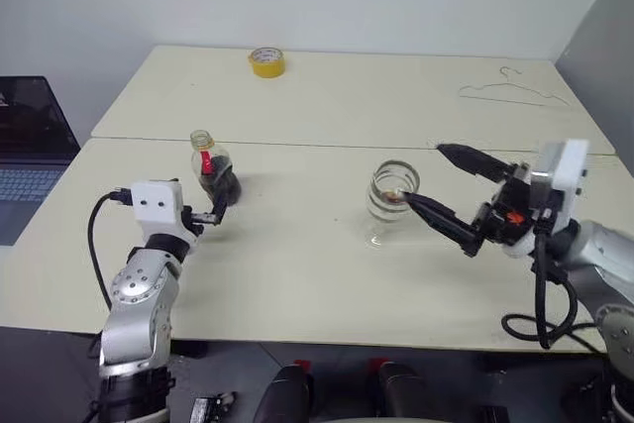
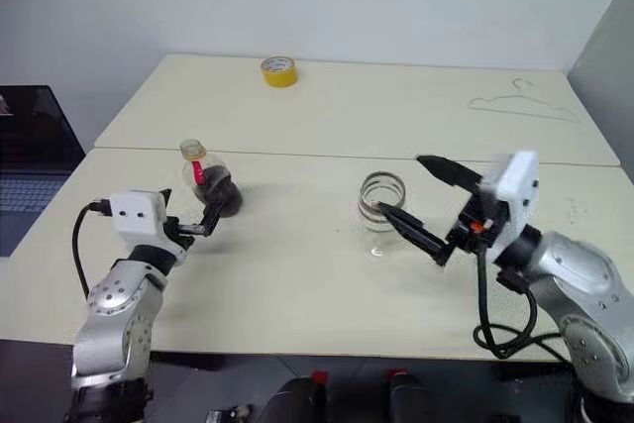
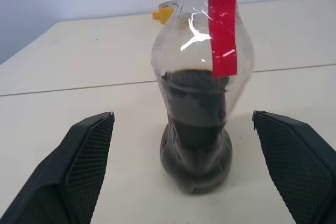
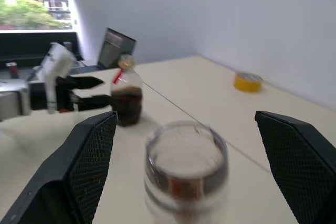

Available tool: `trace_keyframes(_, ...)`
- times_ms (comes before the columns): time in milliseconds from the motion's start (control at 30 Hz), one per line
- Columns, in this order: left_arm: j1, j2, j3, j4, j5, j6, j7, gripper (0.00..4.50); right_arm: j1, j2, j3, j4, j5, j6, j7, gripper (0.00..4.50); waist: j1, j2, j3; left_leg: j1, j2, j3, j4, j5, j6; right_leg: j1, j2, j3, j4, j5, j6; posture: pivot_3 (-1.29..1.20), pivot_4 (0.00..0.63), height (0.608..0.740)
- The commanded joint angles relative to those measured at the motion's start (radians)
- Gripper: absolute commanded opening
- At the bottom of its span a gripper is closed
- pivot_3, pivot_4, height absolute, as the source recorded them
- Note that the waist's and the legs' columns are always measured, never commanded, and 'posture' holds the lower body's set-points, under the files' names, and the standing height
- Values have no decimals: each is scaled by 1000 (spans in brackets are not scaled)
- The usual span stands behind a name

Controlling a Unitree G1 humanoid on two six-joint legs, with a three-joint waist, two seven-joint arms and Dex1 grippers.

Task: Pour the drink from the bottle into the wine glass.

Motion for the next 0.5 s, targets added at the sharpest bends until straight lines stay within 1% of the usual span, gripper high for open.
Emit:
trace_keyframes(33,53,10,-6,-114,16,13,2,4458,129,33,-40,46,-102,-128,34,4500,0,0,0,1,0,0,0,0,0,0,0,0,1,0,0,0,150,740)
trace_keyframes(100,91,3,-12,-147,6,2,-12,4458,196,83,-14,99,-181,-209,24,4500,0,0,0,3,0,0,0,0,0,2,0,0,0,0,0,0,150,740)
trace_keyframes(167,109,-2,-19,-158,10,-3,-10,4458,222,121,22,135,-243,-273,21,4500,-1,1,0,4,1,0,-1,0,0,3,1,0,0,0,0,0,150,740)
trace_keyframes(200,113,-6,-23,-162,12,-2,-6,4458,223,144,33,153,-265,-292,8,4500,-3,2,0,4,1,0,-1,0,0,3,1,0,1,0,0,0,150,740)
trace_keyframes(367,127,-47,-73,-193,22,10,16,4458,180,351,119,385,-520,-547,-180,4500,-4,2,-1,5,2,1,-2,0,0,3,2,0,0,0,0,0,150,740)
trace_keyframes(500,130,-72,-103,-200,43,-4,32,4458,141,439,149,528,-653,-698,-282,4500,-4,3,-1,5,1,1,-2,1,-1,2,1,1,0,0,0,0,150,740)
